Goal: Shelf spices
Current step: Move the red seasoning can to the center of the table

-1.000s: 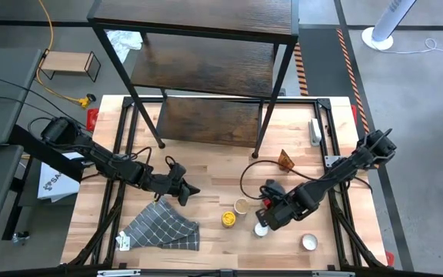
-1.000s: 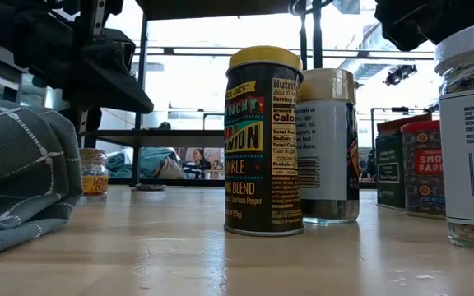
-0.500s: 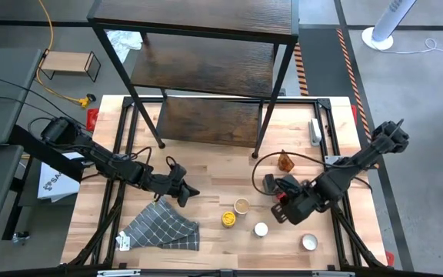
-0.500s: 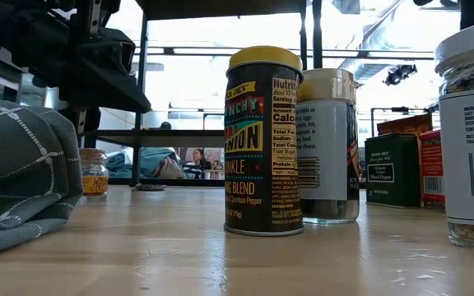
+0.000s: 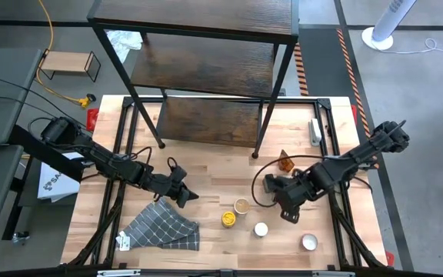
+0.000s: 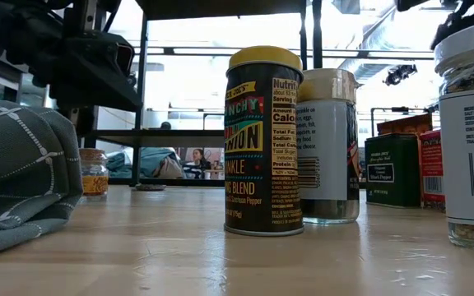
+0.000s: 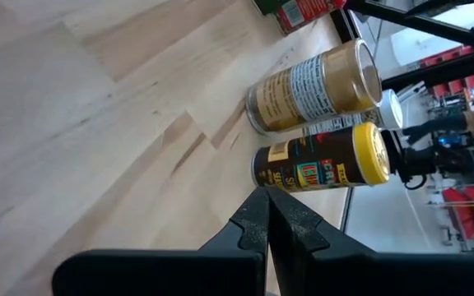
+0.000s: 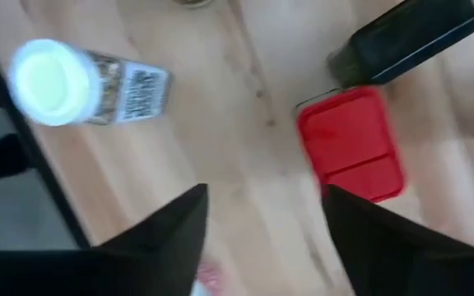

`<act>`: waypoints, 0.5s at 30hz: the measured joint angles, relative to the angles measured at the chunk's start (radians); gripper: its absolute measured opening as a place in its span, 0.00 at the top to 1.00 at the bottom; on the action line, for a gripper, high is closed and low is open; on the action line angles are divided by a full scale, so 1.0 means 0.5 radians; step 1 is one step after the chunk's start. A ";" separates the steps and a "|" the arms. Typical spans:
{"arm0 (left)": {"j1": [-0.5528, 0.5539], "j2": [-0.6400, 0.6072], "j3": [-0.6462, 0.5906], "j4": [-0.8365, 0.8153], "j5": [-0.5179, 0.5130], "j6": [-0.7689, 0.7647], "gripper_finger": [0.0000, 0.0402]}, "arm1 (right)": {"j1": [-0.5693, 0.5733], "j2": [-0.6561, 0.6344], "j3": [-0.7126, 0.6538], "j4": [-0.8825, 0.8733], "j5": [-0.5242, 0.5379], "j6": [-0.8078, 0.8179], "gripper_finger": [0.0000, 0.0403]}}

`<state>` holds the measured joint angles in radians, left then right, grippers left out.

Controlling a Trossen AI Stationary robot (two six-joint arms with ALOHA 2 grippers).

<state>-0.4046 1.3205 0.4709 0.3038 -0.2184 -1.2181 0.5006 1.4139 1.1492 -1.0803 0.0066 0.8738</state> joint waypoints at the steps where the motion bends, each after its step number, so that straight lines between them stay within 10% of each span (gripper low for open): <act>1: -0.003 0.000 0.000 0.000 -0.001 -0.019 1.00 | -0.011 0.000 0.000 -0.020 0.017 -0.058 0.34; 15: -0.005 -0.001 0.000 0.379 -0.123 -0.005 1.00 | -0.103 0.002 -0.230 -0.003 0.194 -0.438 0.18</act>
<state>-0.4068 1.3201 0.4709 0.4933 -0.2799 -1.2208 0.4492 1.4147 1.0340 -1.0817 0.1038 0.6550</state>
